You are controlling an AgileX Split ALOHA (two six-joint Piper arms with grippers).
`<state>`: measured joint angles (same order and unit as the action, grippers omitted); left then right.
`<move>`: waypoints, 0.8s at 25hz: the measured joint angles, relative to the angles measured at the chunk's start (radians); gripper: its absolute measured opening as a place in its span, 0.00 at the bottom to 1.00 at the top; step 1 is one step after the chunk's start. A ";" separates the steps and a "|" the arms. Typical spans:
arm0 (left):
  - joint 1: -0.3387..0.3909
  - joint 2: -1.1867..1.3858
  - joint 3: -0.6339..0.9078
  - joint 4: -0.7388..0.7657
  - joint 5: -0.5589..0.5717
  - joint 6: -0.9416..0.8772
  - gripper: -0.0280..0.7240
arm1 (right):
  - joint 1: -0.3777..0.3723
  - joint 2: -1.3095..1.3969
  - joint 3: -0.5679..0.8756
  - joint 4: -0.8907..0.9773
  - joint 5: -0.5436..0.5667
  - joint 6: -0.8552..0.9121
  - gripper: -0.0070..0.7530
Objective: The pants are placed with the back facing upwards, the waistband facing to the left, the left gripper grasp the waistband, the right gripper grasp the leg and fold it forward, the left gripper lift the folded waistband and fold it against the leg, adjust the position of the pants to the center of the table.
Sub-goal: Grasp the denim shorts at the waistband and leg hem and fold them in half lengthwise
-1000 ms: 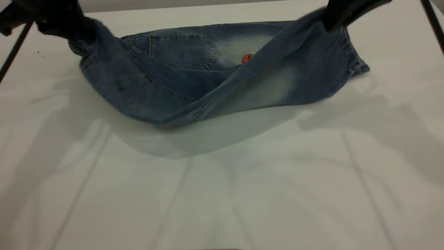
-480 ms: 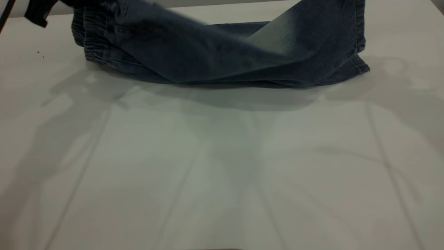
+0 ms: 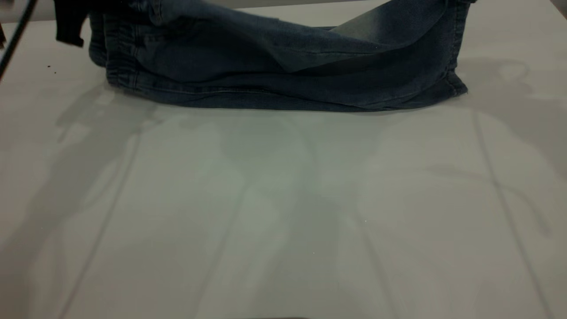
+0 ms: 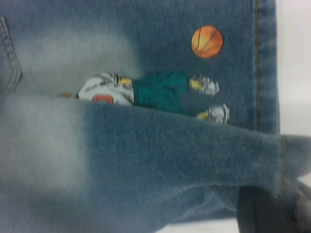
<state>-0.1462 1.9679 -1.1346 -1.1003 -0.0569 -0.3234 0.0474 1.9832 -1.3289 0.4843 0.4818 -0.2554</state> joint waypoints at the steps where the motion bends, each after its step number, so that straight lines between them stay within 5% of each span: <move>1: 0.000 0.011 -0.002 -0.005 -0.012 -0.001 0.15 | 0.000 0.009 -0.002 0.009 -0.017 0.000 0.04; 13: 0.000 0.129 -0.063 -0.006 -0.168 -0.002 0.16 | 0.000 0.076 -0.005 0.060 -0.216 -0.089 0.07; 20: 0.000 0.142 -0.063 0.057 -0.242 0.000 0.16 | 0.000 0.089 -0.005 0.109 -0.269 -0.151 0.28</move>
<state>-0.1462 2.1096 -1.1979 -1.0430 -0.2986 -0.3239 0.0474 2.0726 -1.3335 0.5932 0.2132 -0.4064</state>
